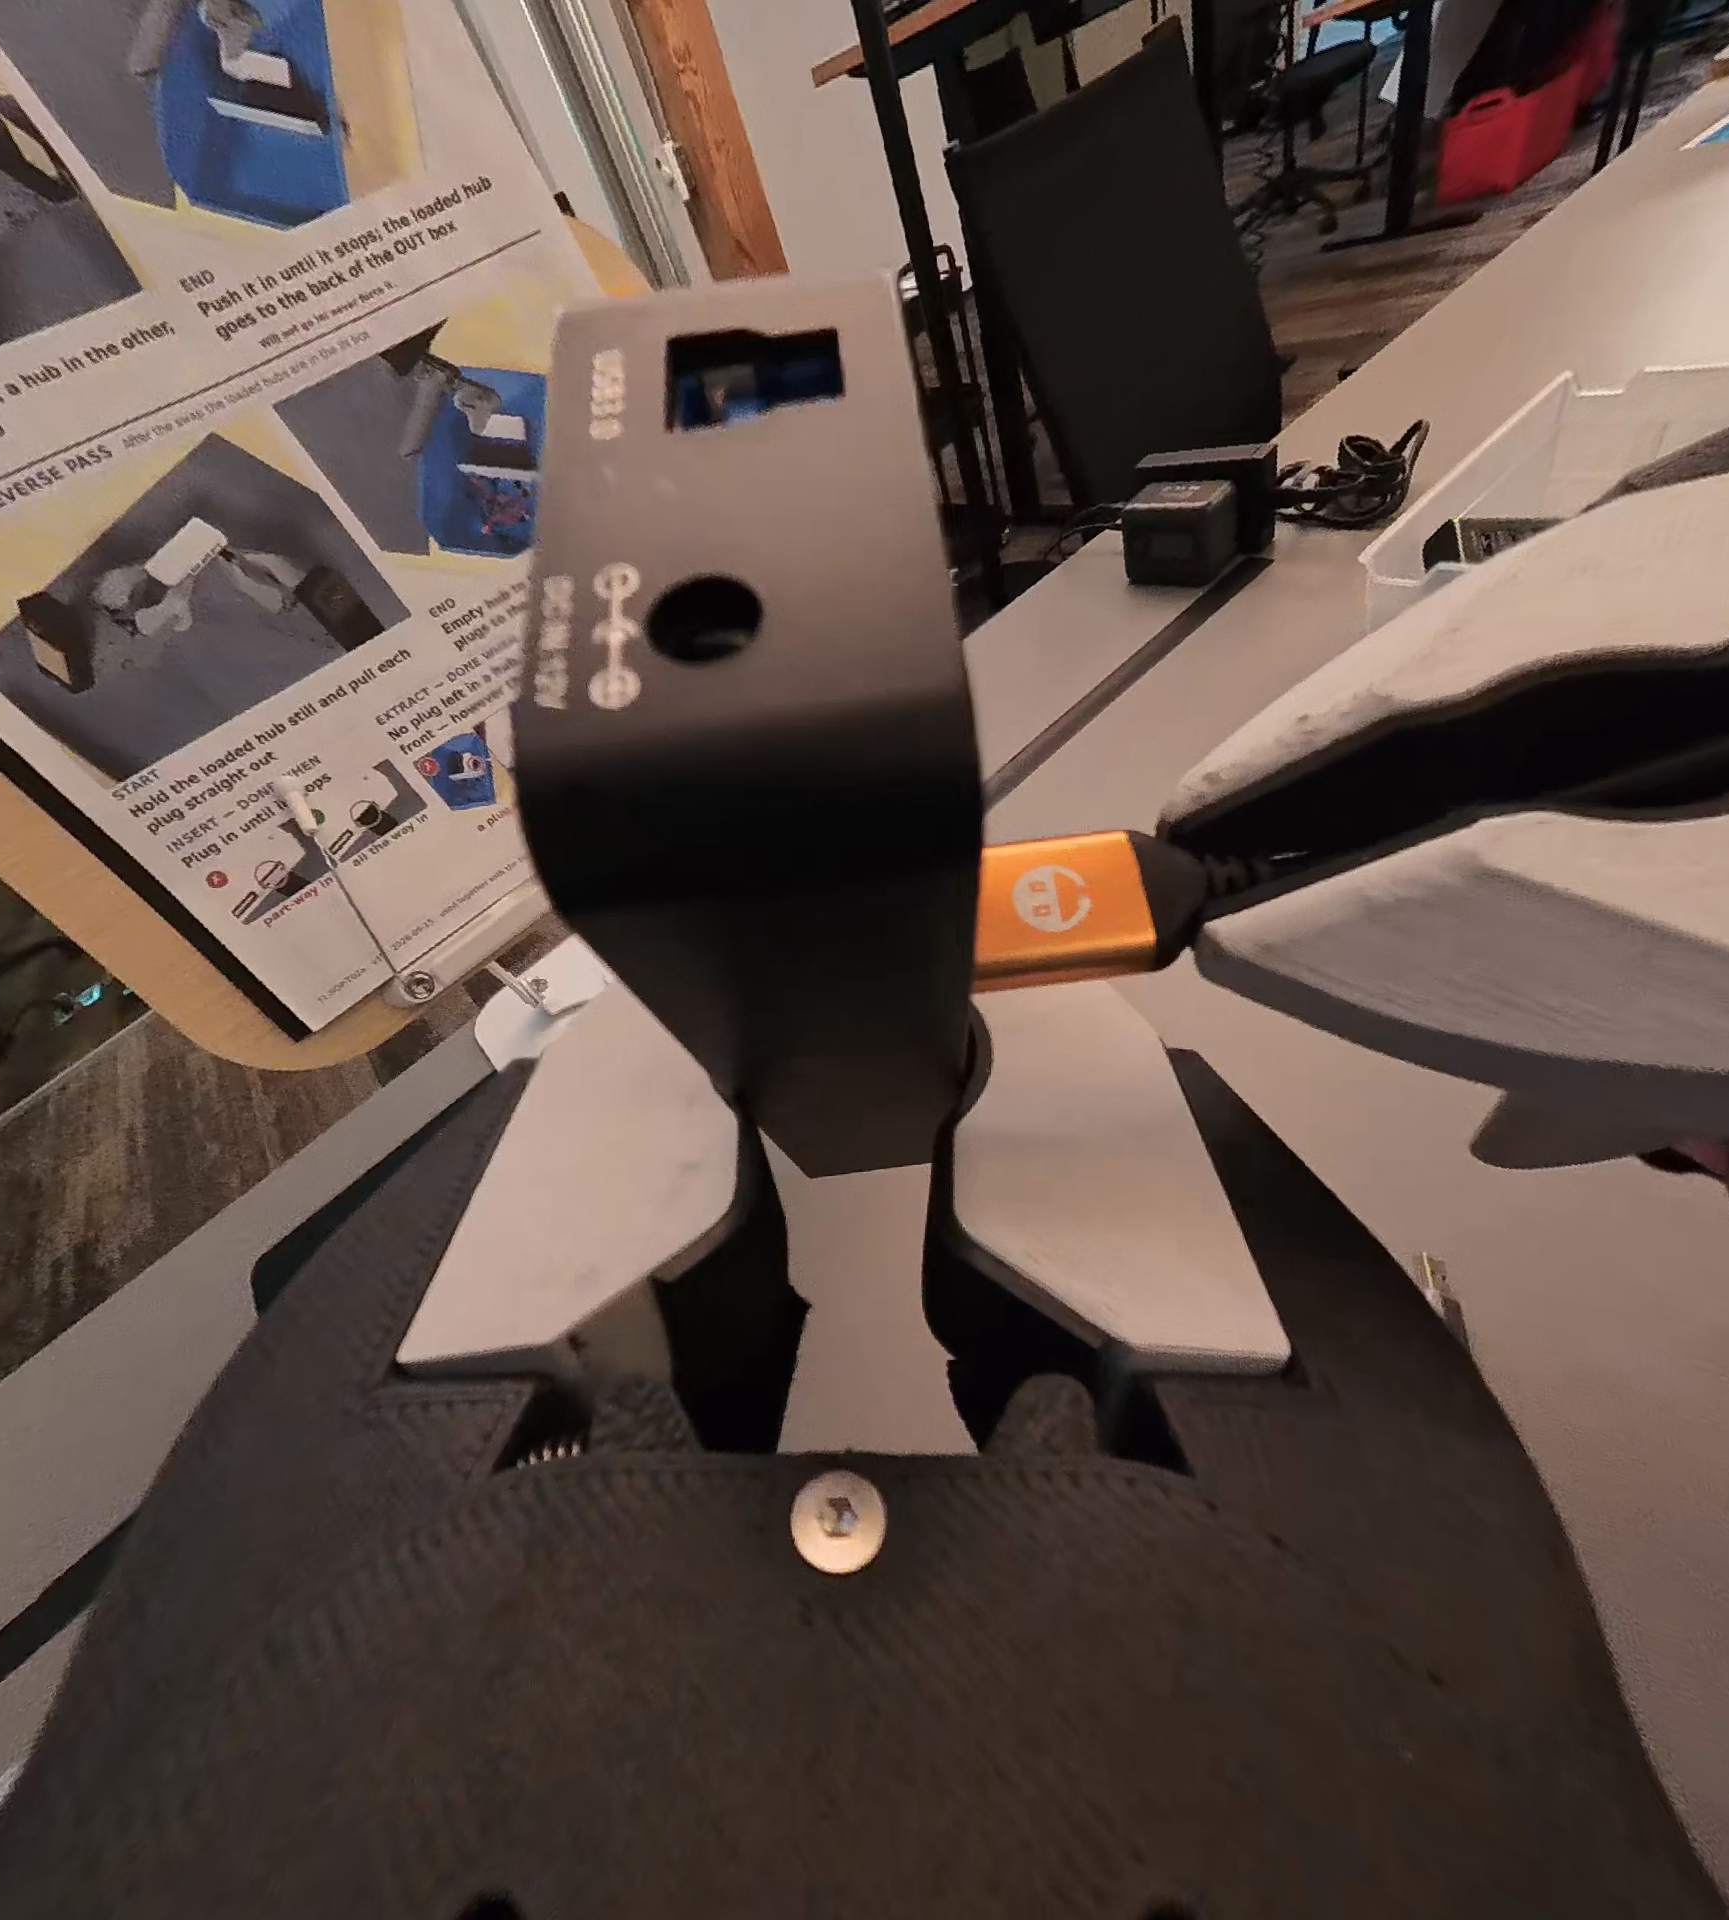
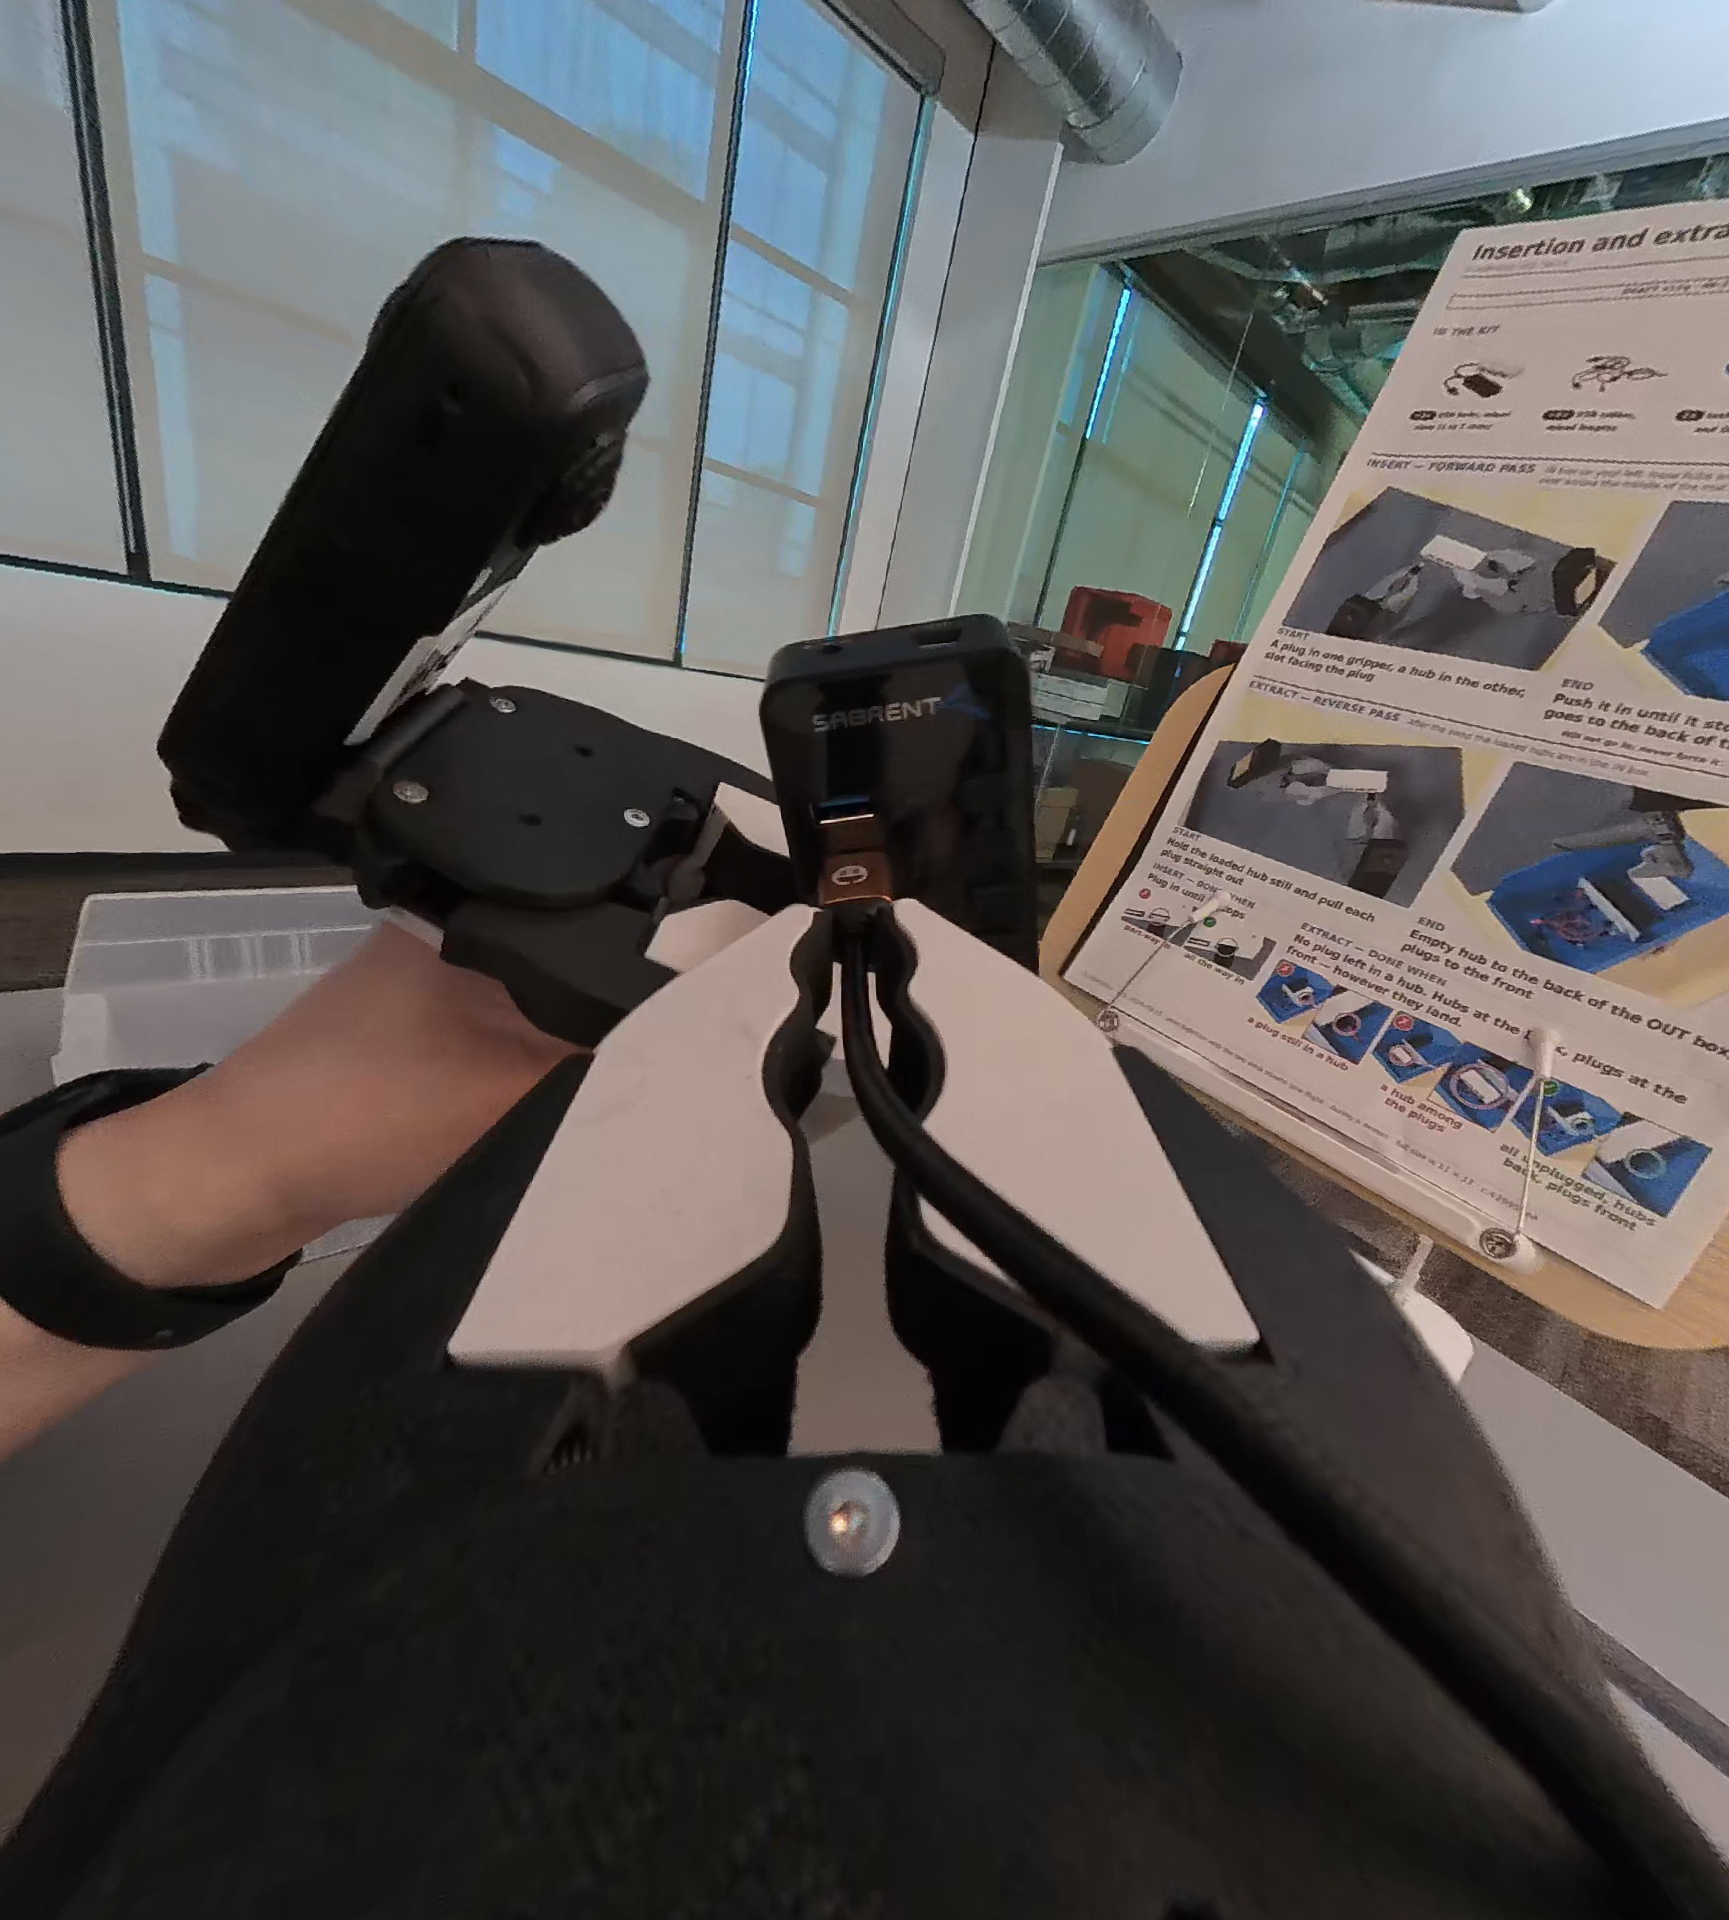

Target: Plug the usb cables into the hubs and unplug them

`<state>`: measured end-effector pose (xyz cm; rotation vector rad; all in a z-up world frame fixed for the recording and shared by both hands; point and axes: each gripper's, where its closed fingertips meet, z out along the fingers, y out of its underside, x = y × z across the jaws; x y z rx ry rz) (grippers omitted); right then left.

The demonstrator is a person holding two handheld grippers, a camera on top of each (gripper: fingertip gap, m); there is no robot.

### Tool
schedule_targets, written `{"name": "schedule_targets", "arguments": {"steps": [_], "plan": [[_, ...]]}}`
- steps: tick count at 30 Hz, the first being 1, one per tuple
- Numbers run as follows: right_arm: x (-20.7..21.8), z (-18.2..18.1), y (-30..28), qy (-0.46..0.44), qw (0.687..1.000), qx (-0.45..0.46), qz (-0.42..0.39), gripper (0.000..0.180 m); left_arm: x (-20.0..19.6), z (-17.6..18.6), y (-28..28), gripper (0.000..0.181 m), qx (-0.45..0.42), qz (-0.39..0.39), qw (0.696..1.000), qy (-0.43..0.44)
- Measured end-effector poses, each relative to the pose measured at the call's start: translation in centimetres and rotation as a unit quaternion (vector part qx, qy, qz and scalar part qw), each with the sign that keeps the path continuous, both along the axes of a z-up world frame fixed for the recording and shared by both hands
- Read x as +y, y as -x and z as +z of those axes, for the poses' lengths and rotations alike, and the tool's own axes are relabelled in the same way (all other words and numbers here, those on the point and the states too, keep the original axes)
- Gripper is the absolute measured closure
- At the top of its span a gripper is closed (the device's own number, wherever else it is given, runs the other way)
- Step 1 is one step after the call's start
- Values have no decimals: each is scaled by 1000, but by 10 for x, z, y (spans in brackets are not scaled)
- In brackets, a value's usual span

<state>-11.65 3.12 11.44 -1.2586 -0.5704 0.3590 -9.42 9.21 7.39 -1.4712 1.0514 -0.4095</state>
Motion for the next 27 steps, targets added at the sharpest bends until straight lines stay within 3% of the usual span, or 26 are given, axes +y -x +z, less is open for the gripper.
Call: {"name": "schedule_targets", "arguments": {"steps": [6, 9, 14, 16, 21, 24, 26, 27], "plan": [[6, -5, 0, 11, 1000, 0, -7, 172, 8, -10, 1, 153, -2, 8, 999, 33], [18, -26, 6, 88, 996, 17, 18, 158, 23, -25, 7, 153, -17, 21, 996, 84], [18, -81, 23, 236, 967, -47, 81, 161, 46, -40, 23, 153, -41, 44, 990, 130], [10, -90, 33, 245, 959, -64, 123, 163, 51, -43, 27, 153, -41, 52, 990, 127], [-37, -89, 60, 237, 926, -127, 266, 168, 64, -72, 22, 153, -39, 56, 985, 158], [-73, -67, 65, 206, 902, -138, 353, 165, 69, -98, 13, 153, -30, 51, 982, 178], [-70, -45, 54, 173, 917, -101, 345, 164, 68, -115, 4, 153, -23, 43, 980, 193], [-54, -37, 43, 166, 937, -74, 300, 161, 66, -123, -2, 153, -21, 35, 979, 198]]}}
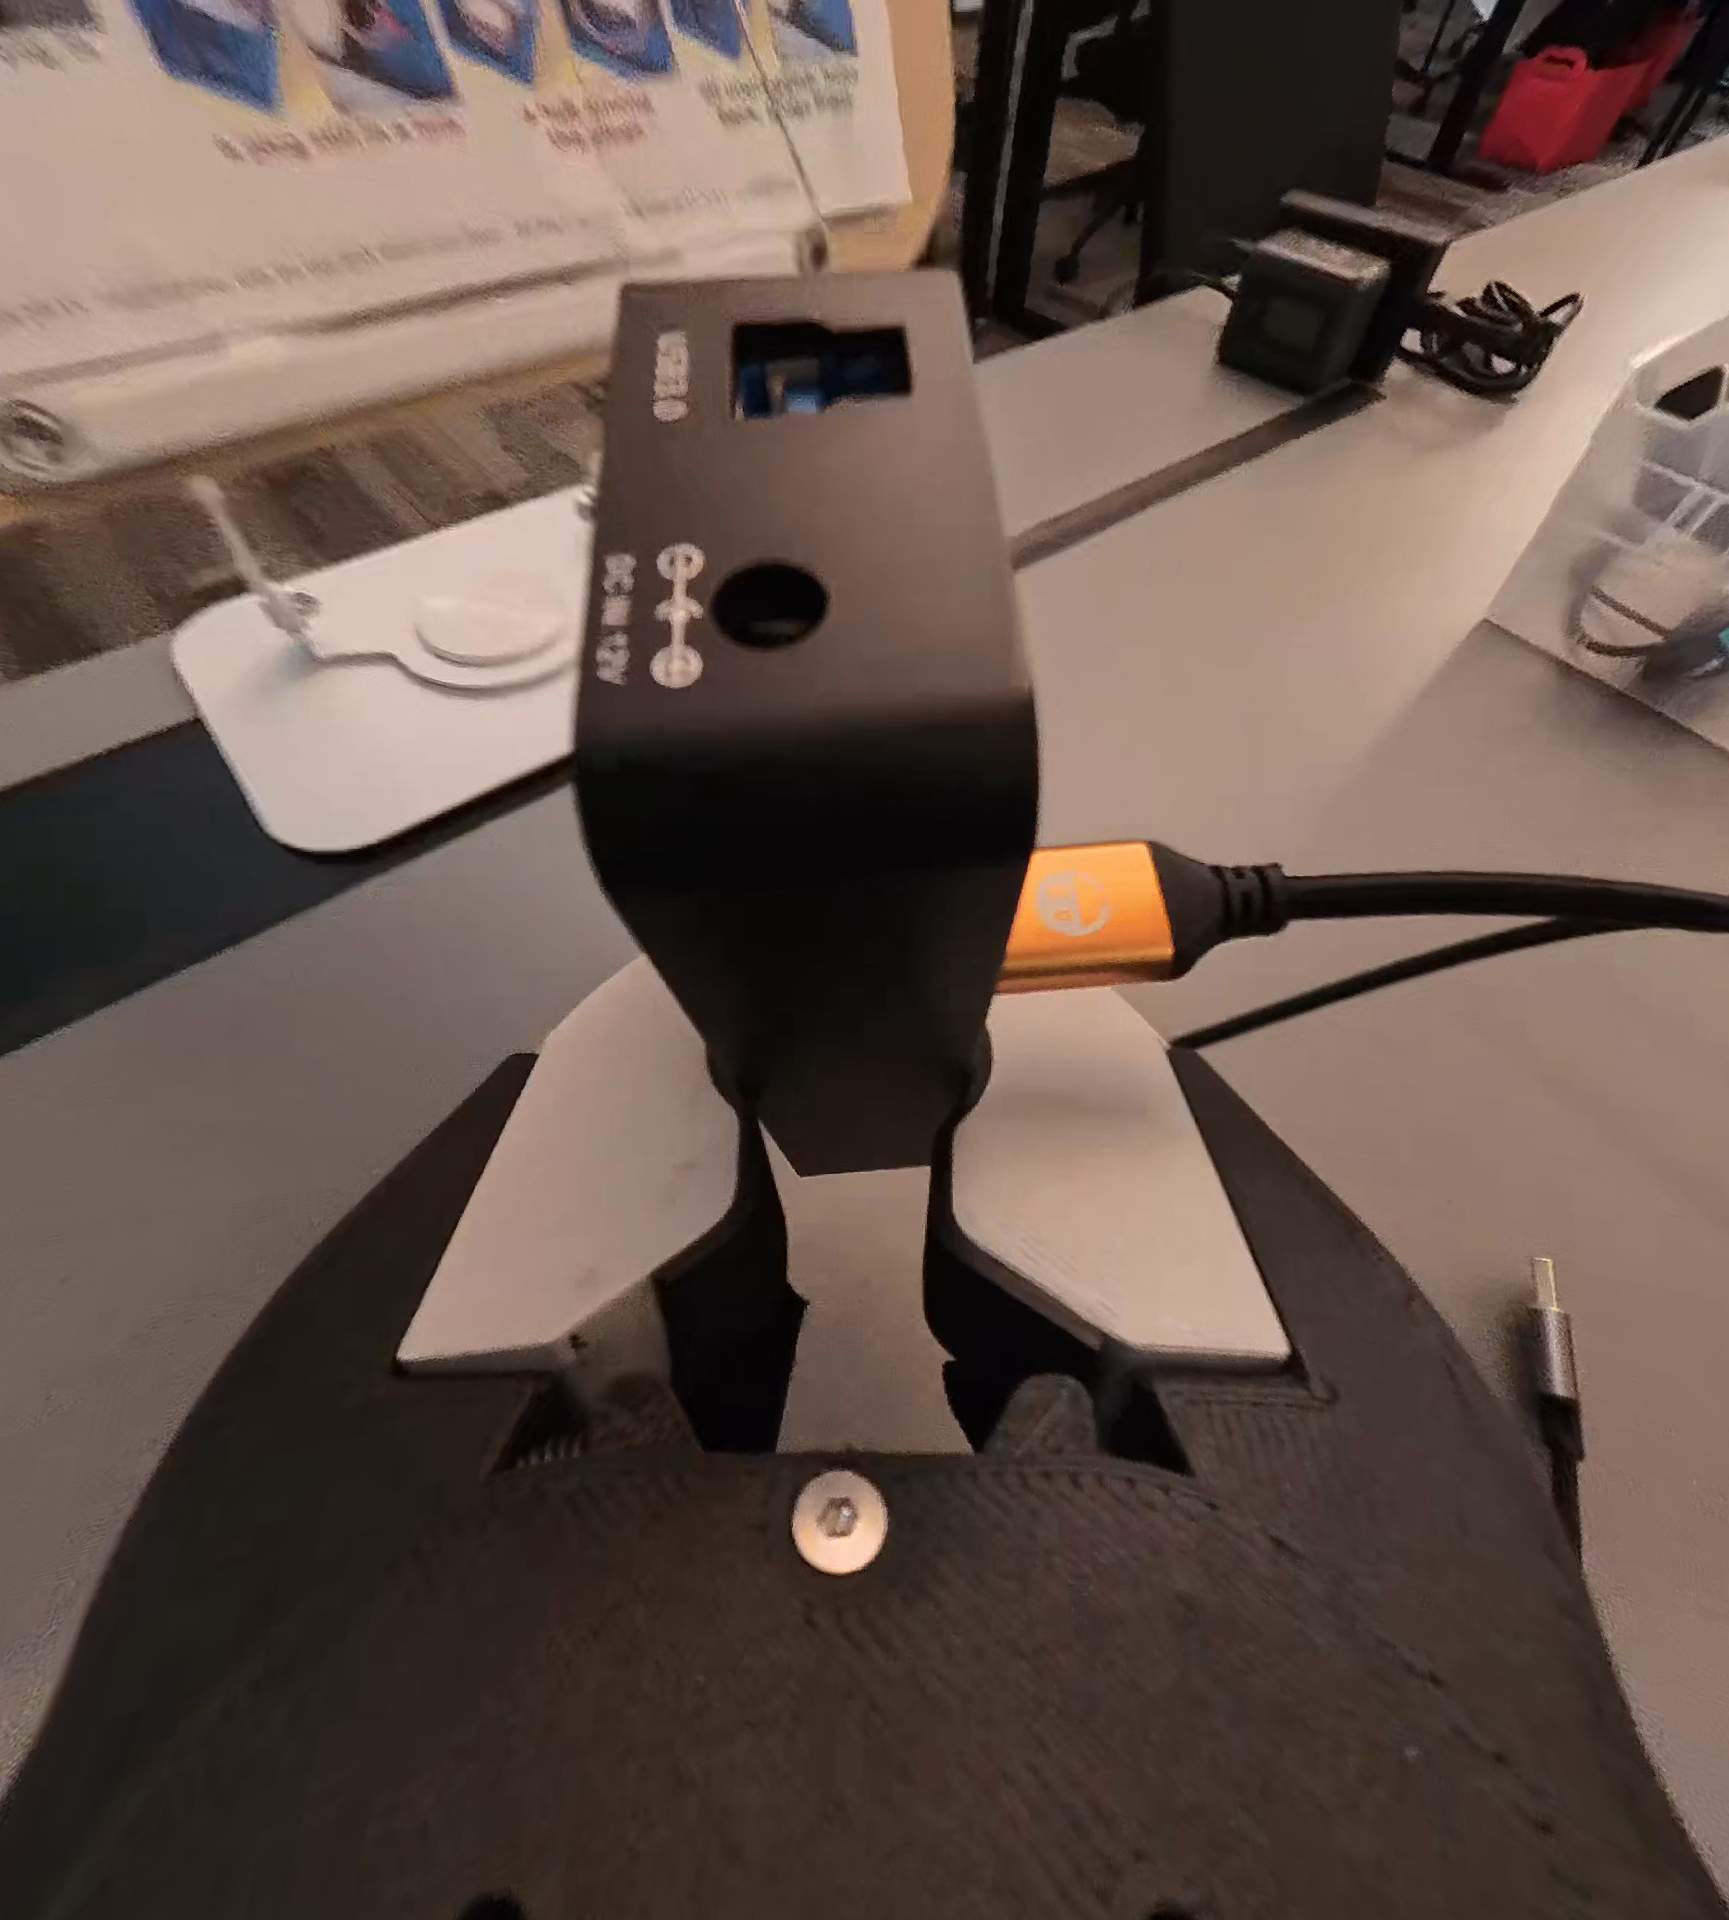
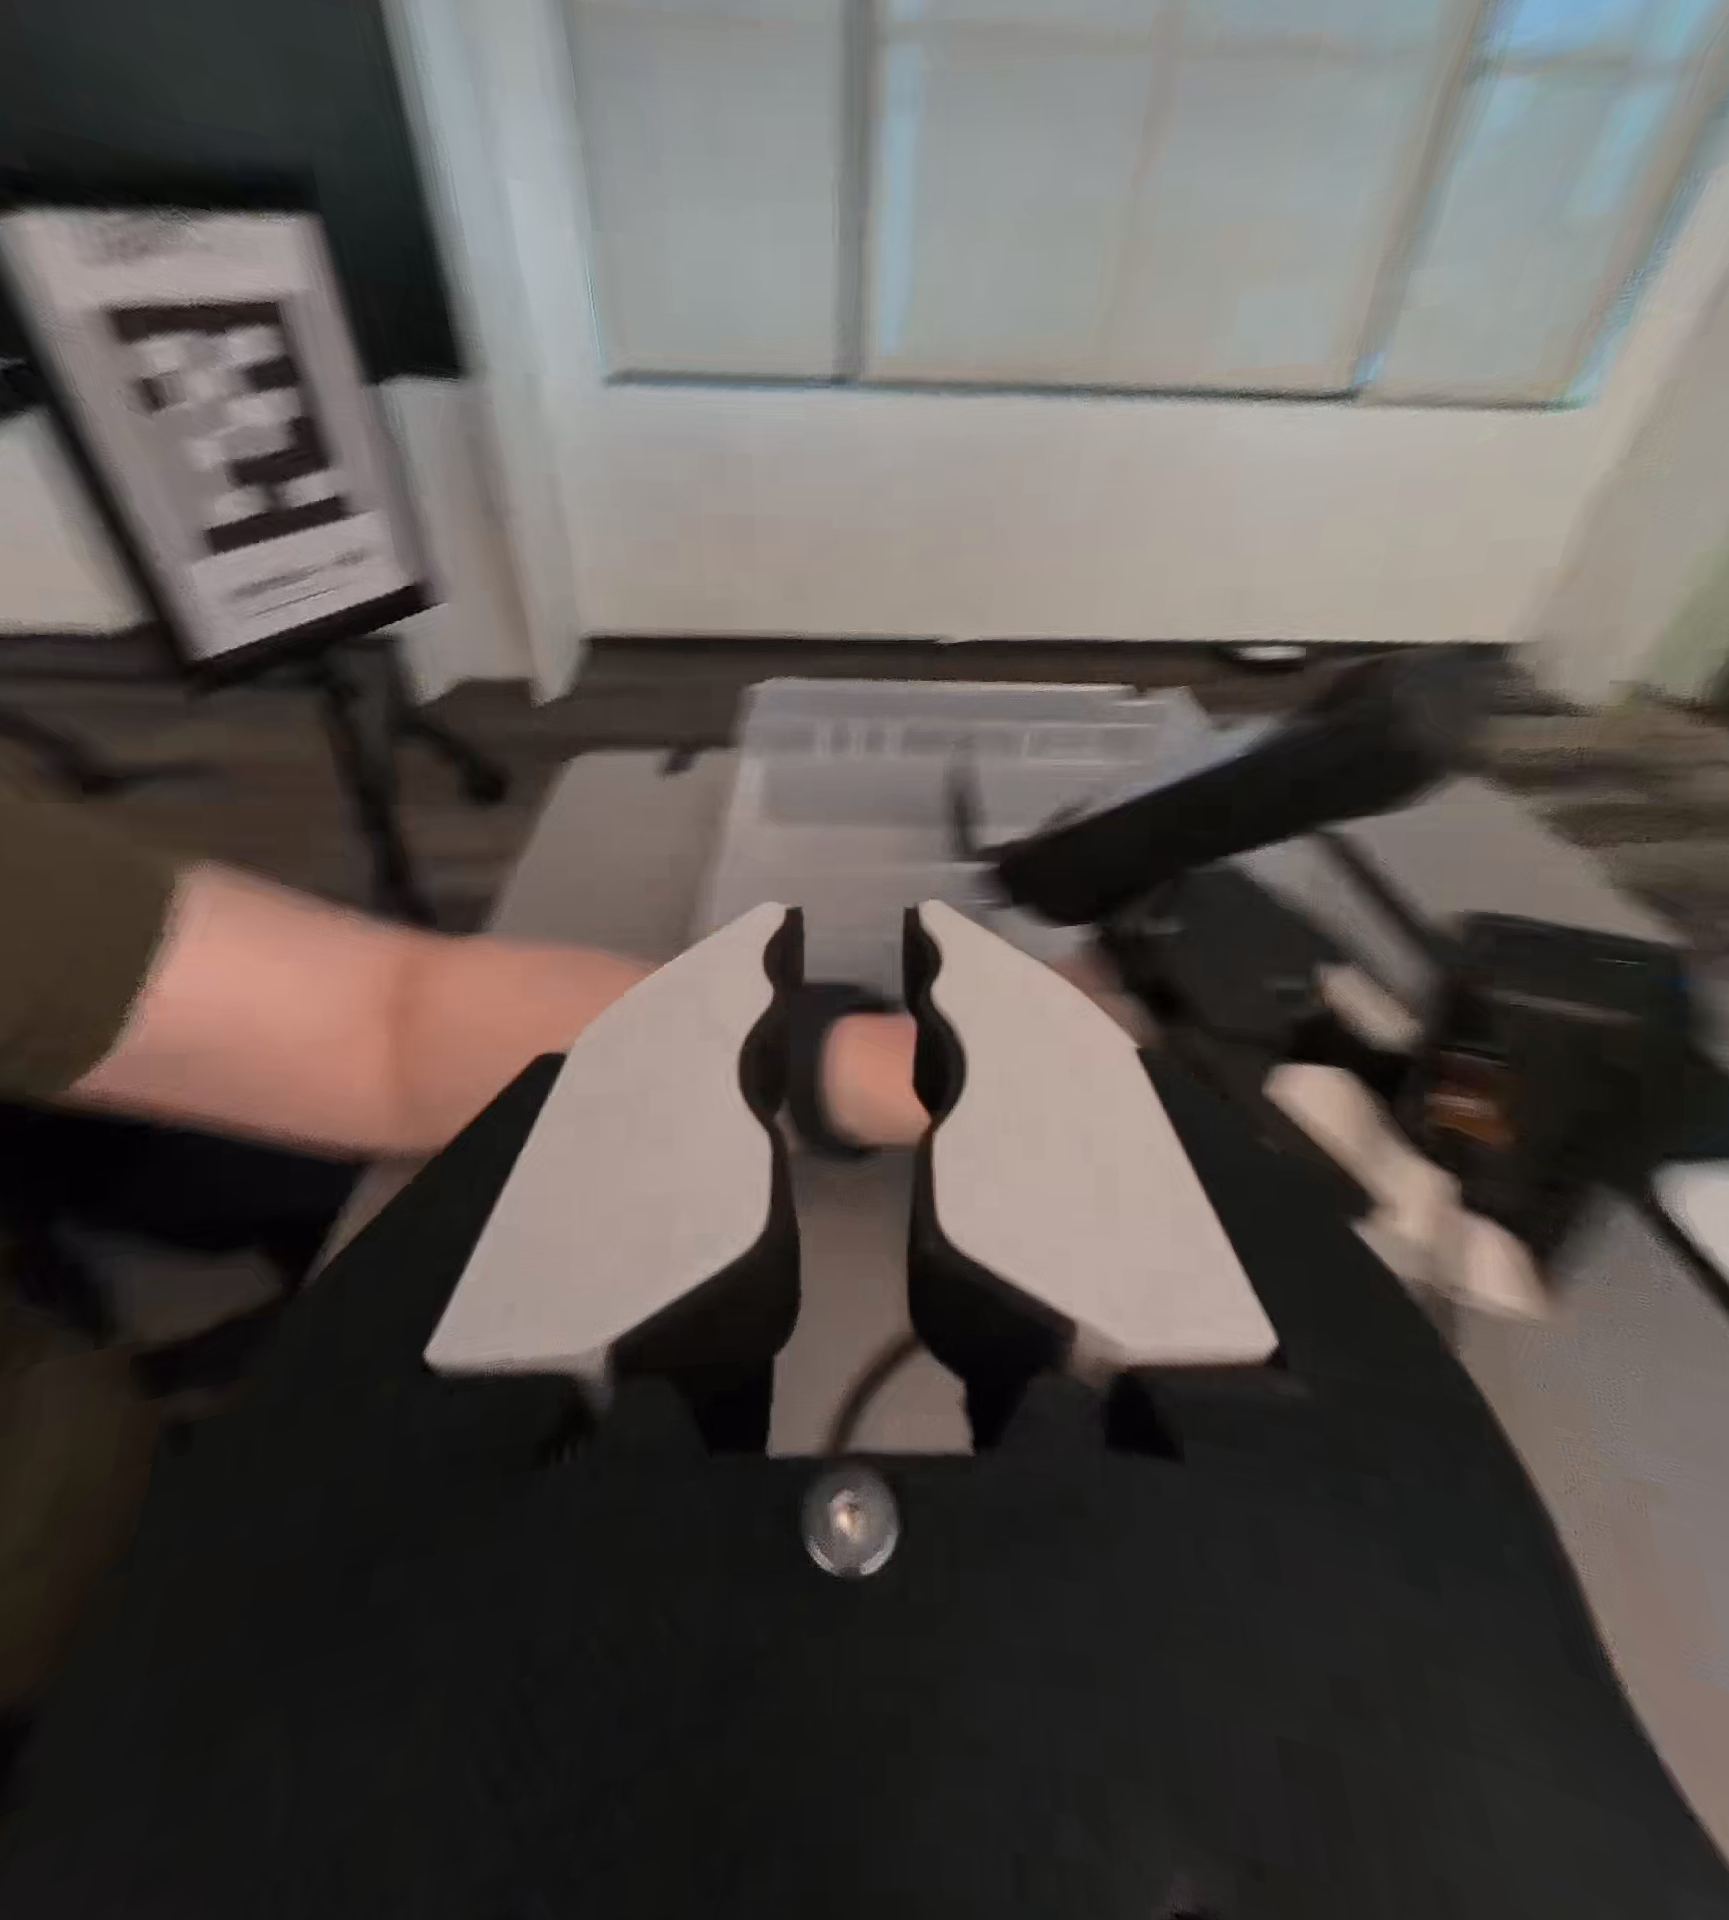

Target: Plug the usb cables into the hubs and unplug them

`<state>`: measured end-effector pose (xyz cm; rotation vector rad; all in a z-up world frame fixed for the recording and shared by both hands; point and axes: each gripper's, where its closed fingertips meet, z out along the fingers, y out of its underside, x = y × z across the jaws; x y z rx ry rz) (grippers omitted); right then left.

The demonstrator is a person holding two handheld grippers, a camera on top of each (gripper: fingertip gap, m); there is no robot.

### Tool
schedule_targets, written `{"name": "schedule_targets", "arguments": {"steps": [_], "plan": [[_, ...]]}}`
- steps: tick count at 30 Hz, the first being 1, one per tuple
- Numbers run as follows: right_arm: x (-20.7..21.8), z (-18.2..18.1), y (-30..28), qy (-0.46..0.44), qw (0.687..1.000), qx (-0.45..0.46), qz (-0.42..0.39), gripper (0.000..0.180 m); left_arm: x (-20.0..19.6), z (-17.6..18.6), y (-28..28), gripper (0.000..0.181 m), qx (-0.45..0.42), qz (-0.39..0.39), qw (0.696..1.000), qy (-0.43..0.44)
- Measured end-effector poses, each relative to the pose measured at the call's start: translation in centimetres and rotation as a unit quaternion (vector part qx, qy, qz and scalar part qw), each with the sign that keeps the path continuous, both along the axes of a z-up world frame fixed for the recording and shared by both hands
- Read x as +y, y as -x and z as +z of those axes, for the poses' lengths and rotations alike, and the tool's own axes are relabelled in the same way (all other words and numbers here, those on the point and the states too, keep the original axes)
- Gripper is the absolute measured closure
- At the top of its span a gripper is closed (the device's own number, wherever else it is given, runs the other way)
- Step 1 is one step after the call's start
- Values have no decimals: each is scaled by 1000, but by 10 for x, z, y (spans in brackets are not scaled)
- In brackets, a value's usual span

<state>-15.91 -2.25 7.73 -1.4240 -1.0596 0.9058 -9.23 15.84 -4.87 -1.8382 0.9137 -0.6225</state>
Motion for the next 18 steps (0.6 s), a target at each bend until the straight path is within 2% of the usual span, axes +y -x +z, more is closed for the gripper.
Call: {"name": "schedule_targets", "arguments": {"steps": [2, 3, 5, 7, 9, 11, 13, 17, 18], "plan": [[54, 0, -40, -13, 986, 15, -167, 149, -4, -14, -11, 153, 7, -10, 1000, 7], [79, -7, -62, -32, 970, 12, -242, 135, -7, -21, -15, 153, 16, -16, 1000, 6], [115, -37, -89, -32, 947, -11, -321, 122, -10, -34, -23, 153, 41, -23, 999, -2], [132, -68, -89, 20, 946, -23, -324, 112, -16, -45, -30, 153, 60, -36, 998, -2], [141, -83, -79, 60, 948, -18, -312, 107, -19, -53, -35, 153, 76, -45, 996, -8], [155, -95, -82, 72, 935, -36, -345, 103, -20, -60, -36, 153, 93, -54, 994, -16], [159, -108, -79, 67, 936, -80, -335, 122, -22, -68, -37, 153, 105, -63, 992, -7], [163, -125, -82, 100, 932, -102, -332, 122, -26, -75, -39, 147, 101, -82, 991, 31], [165, -131, -86, 99, 928, -120, -339, 122, -27, -71, -39, 140, 92, -83, 992, 34]]}}
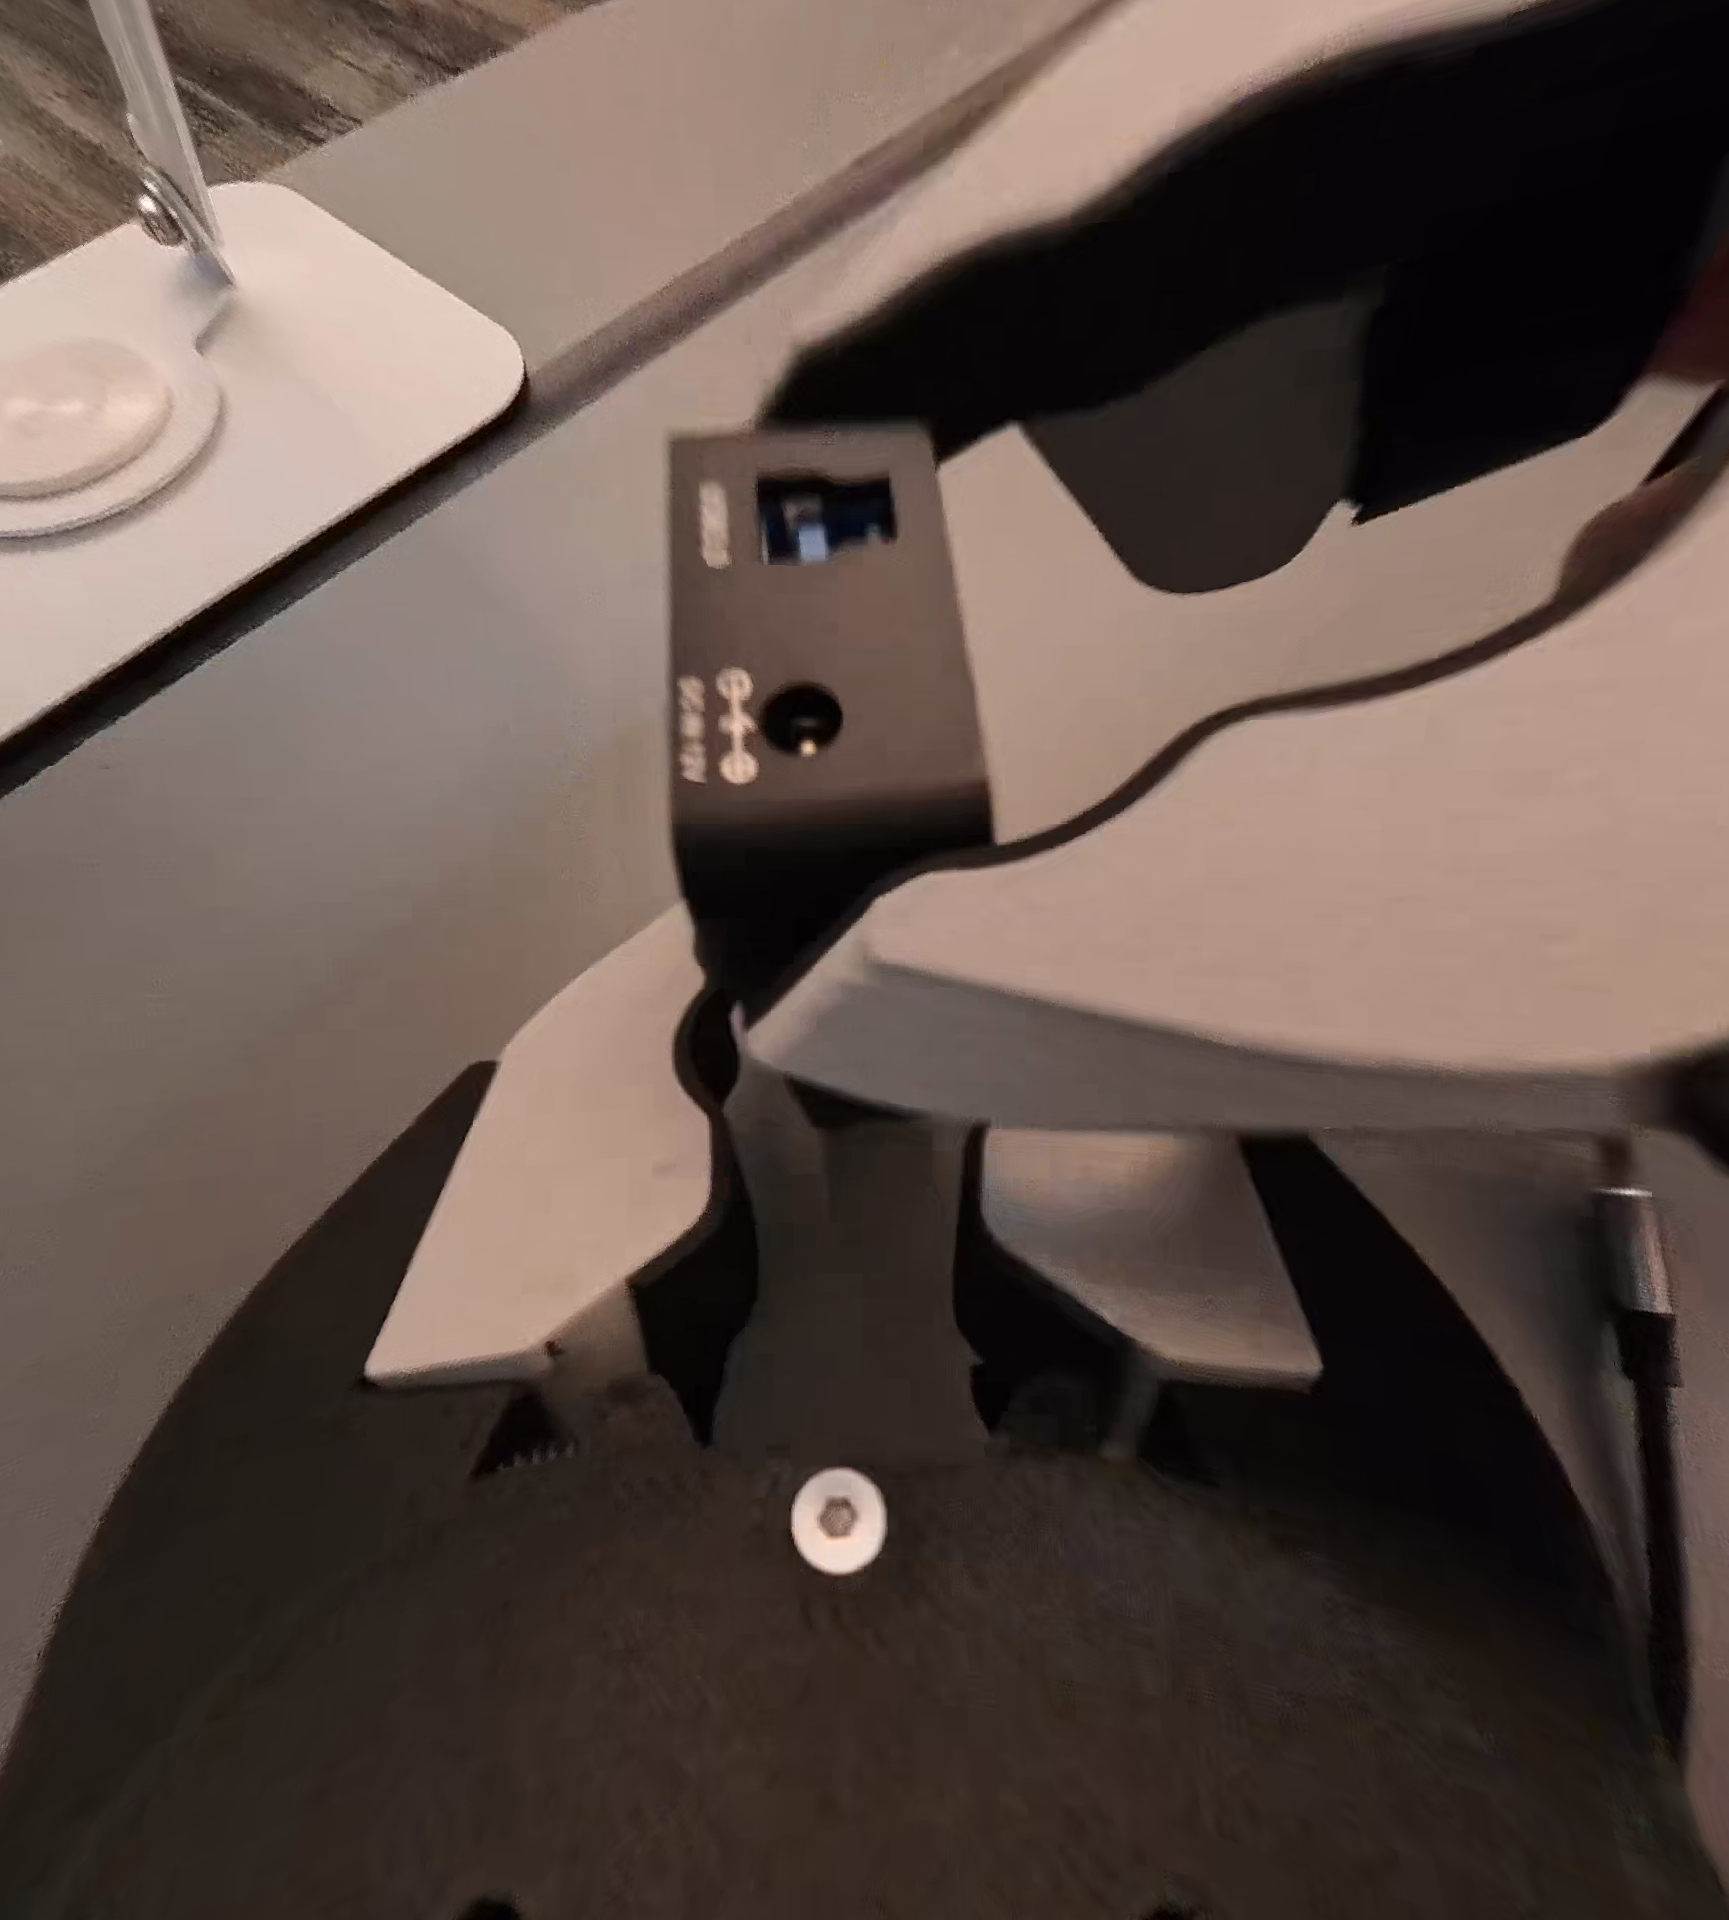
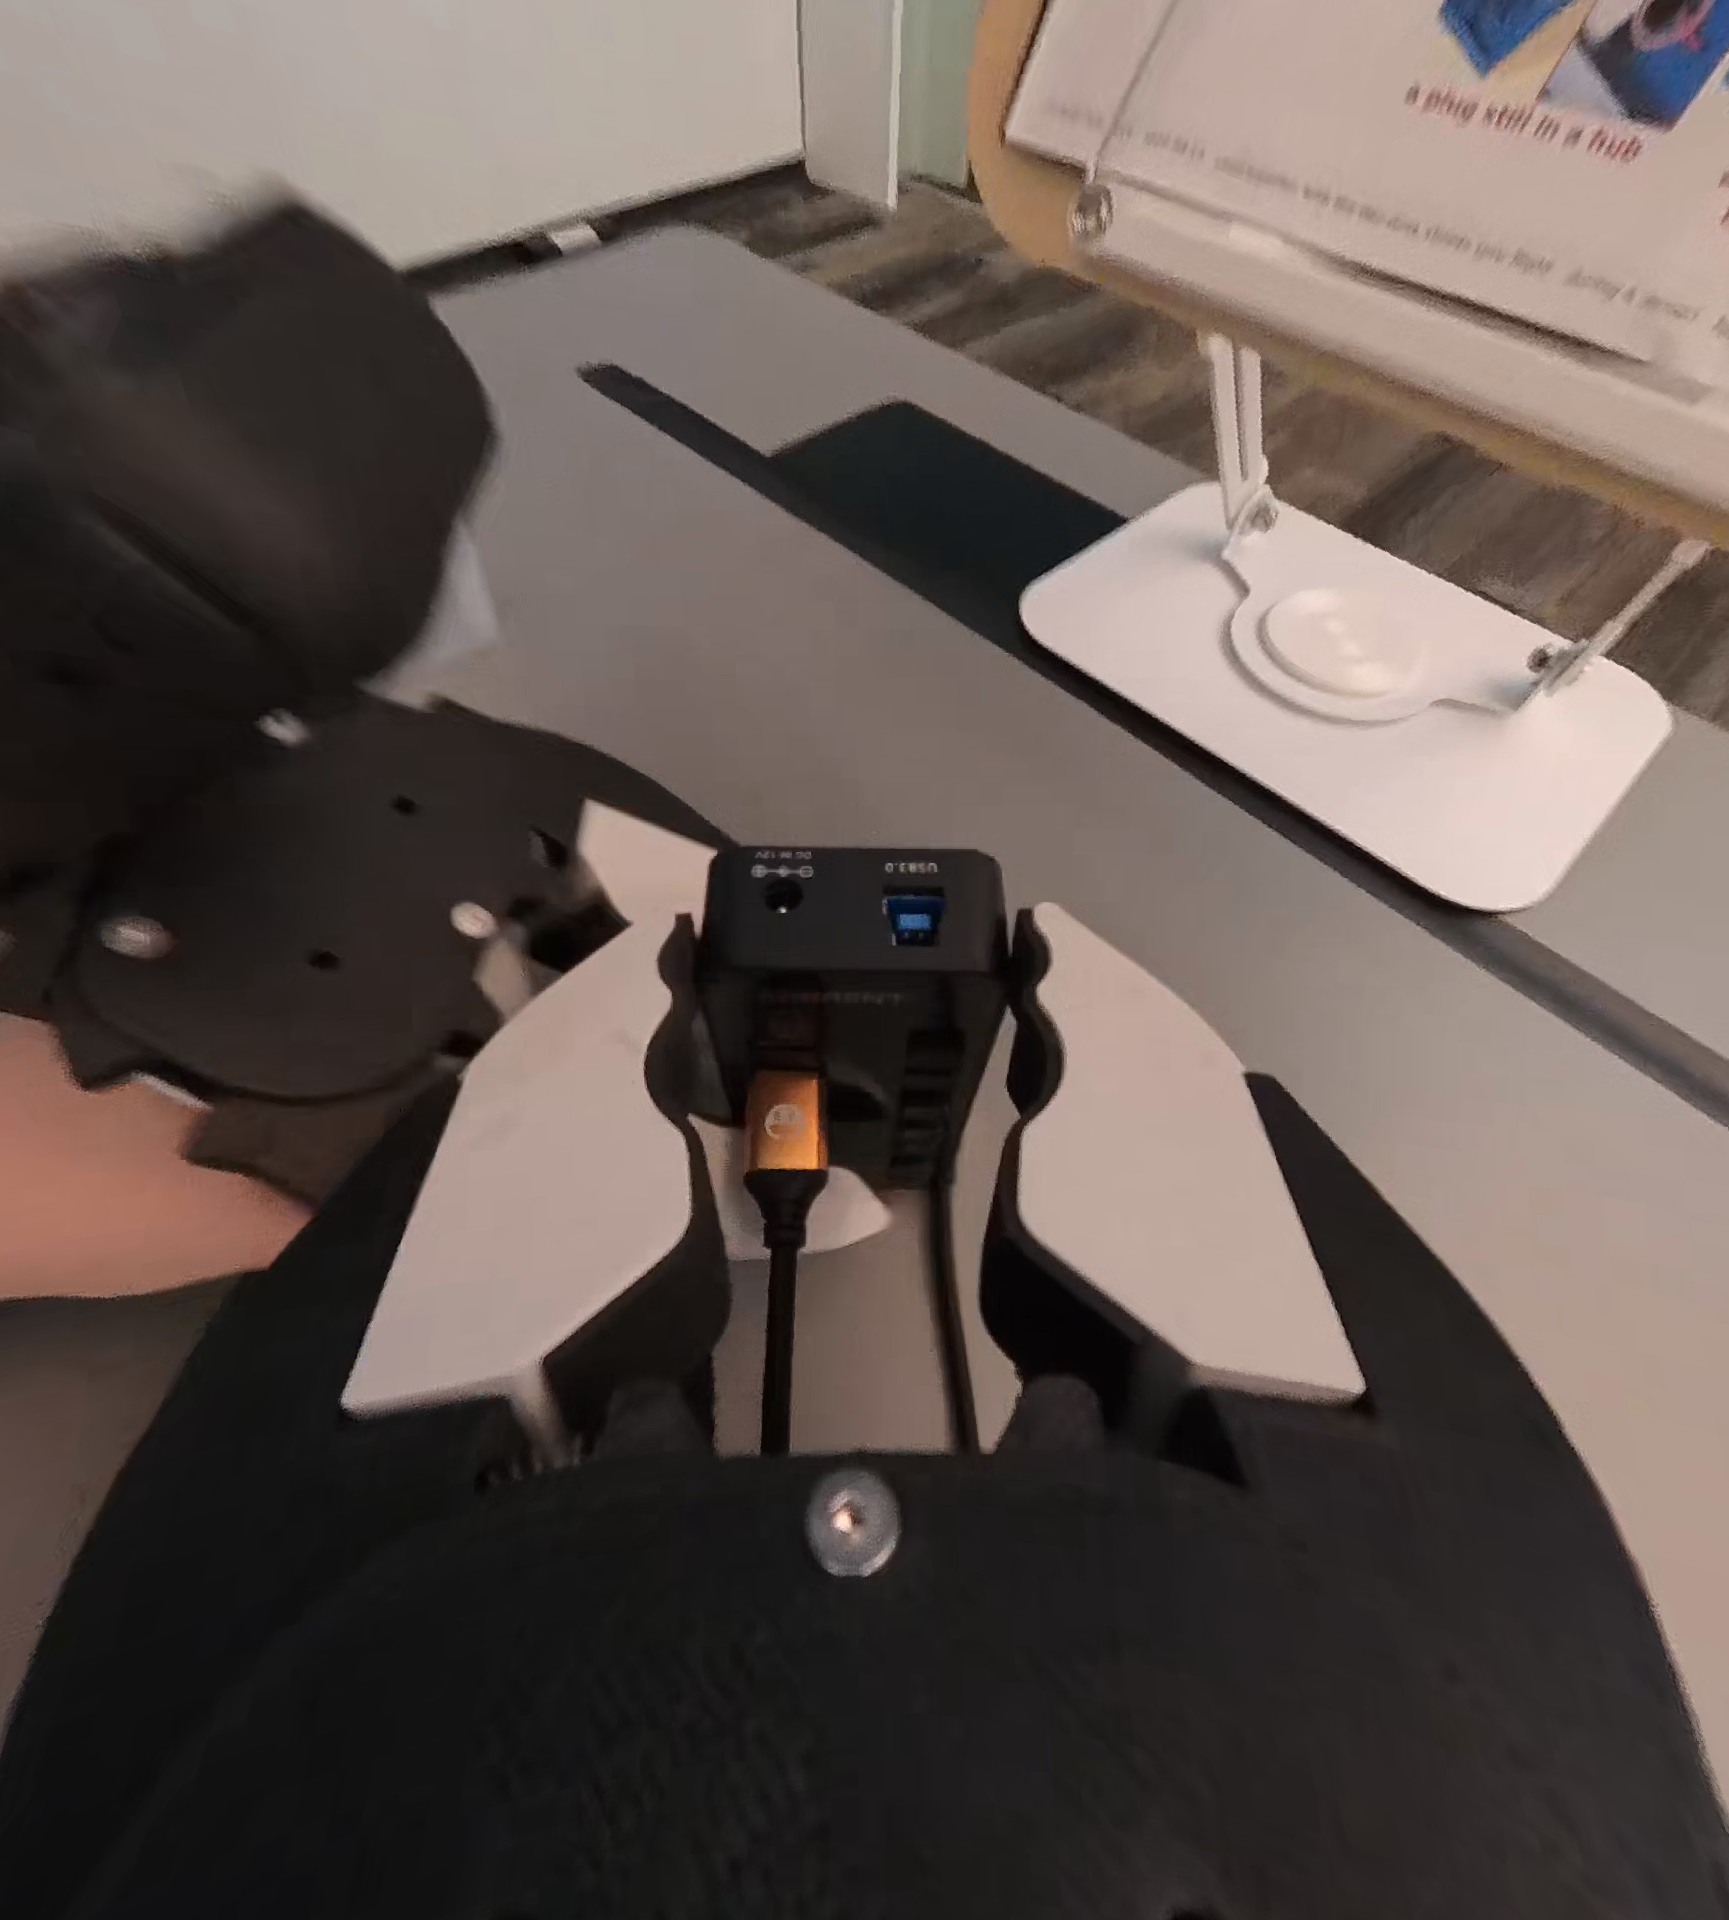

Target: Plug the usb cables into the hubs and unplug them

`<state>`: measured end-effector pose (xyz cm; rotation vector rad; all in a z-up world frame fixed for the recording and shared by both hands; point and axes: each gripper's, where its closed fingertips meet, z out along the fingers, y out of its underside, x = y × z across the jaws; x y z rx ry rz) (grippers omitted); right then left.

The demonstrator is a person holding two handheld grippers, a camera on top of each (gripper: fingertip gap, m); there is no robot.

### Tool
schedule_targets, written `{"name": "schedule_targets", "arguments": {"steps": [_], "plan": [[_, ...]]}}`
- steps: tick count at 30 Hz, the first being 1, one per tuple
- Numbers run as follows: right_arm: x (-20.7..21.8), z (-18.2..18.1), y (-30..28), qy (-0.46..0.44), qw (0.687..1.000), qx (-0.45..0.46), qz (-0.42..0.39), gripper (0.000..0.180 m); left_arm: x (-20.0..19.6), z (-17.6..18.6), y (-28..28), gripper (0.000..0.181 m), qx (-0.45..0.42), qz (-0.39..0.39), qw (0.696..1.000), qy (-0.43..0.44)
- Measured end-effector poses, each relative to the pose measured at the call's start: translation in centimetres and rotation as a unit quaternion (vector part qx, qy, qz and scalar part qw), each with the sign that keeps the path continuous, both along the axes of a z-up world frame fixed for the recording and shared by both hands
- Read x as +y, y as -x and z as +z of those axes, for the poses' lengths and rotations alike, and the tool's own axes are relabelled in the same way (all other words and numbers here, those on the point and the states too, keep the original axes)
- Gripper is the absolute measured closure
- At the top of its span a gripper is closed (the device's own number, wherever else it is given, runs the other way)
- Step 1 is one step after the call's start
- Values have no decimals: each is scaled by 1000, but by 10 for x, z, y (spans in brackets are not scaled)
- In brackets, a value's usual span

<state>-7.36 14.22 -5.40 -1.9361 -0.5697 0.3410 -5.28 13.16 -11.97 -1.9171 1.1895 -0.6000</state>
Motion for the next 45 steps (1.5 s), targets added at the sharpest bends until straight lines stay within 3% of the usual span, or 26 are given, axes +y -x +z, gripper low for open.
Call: {"name": "schedule_targets", "arguments": {"steps": [3, 6, 10, 18, 23, 27, 39, 45], "plan": [[4, -2, -10, -15, 999, -40, -9, 122, -3, 7, 5, 119, 29, -13, 999, -1], [4, -3, -13, -6, 1000, -24, -9, 122, -12, 7, 23, 110, 107, -45, 993, 29], [4, -3, -21, 16, 1000, 1, -17, 122, -17, 27, 51, 118, 148, -53, 987, 31], [0, -3, -9, 24, 999, 16, 21, 122, -17, 101, 70, 127, 74, -12, 997, -35], [-10, 13, 13, 18, 995, 80, 65, 122, -15, 107, 77, 127, 76, -1, 996, -41], [-18, 8, 27, 61, 986, 120, 102, 122, -12, 109, 81, 129, 77, 8, 996, -45], [-21, -9, 36, 14, 990, 24, 136, 122, -10, 117, 89, 129, 70, 18, 996, -47], [-28, -14, 43, 15, 987, -12, 158, 111, -12, 121, 91, 128, 68, 18, 996, -52]]}}
